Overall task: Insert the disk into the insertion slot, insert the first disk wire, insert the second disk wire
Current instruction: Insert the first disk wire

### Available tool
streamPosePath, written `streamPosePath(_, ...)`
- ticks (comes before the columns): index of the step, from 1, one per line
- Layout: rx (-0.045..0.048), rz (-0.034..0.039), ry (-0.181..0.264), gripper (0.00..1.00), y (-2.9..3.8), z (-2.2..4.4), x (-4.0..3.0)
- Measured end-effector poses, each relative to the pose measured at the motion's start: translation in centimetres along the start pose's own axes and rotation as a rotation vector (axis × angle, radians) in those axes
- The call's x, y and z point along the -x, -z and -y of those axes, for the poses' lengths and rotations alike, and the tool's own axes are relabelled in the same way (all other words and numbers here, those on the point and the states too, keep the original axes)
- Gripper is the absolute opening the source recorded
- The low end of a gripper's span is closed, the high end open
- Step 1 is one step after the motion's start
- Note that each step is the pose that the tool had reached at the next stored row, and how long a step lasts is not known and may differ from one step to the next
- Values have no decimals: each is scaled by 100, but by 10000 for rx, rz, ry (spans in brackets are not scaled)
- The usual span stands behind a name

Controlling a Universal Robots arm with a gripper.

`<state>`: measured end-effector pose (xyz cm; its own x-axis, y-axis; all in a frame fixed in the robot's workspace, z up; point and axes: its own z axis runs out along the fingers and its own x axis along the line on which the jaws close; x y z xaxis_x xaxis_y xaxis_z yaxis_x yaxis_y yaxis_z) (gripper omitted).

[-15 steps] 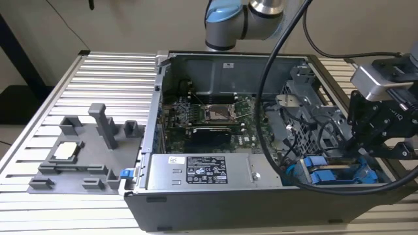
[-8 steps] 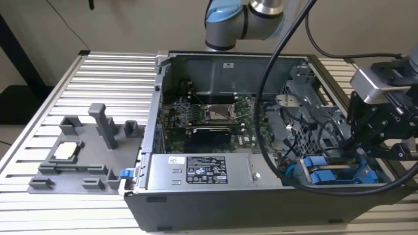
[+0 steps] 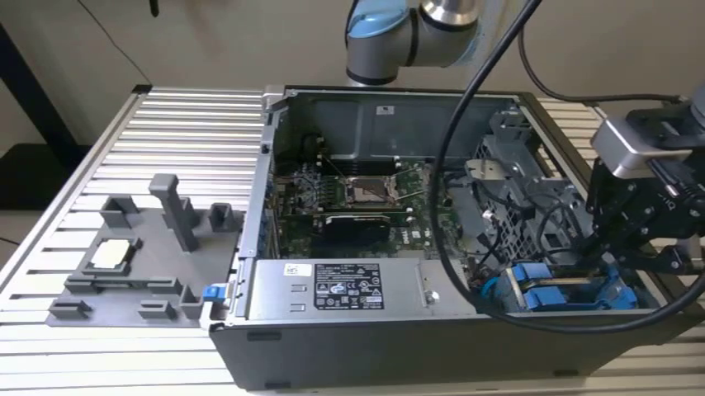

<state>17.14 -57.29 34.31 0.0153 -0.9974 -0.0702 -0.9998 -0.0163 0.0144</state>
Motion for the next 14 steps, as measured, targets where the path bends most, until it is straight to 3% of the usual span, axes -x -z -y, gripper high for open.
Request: streamPosePath(14, -14, 4, -208, 19, -28, -4, -2)
